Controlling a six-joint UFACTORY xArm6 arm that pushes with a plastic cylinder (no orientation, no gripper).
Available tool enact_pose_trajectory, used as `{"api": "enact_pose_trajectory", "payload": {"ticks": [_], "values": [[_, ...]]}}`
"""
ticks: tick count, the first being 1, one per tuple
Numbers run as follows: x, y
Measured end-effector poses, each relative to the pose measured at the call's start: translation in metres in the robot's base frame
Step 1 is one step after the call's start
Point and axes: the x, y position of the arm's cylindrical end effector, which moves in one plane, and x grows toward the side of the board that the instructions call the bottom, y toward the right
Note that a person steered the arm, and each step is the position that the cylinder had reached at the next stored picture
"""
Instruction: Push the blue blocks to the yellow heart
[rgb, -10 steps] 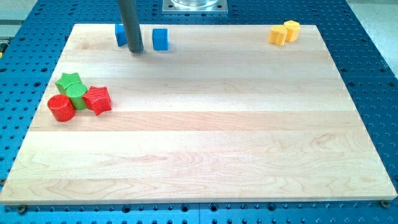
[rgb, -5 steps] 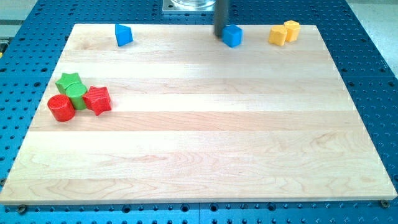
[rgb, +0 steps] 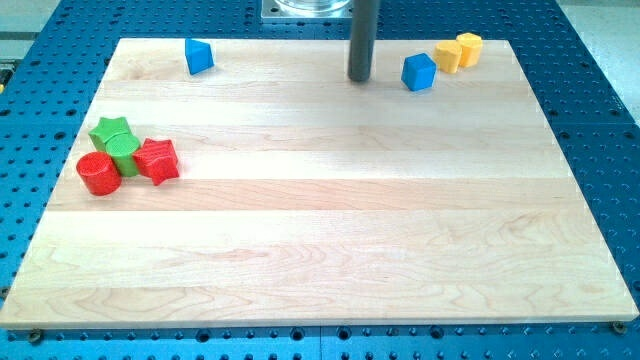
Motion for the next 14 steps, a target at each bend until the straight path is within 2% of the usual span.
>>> {"api": "enact_pose_trajectory", "payload": {"ticks": [3, 4, 5, 7, 8, 9, 11, 12, 13, 14], "values": [[0.004, 0.117], [0.011, 0.106], [0.011, -0.001], [0.011, -0.255], [-0.001, -0.321], [-0.03, -0.292], [-0.039, -0.113], [-0.034, -0.157], [-0.057, -0.171], [-0.07, -0.127]]}}
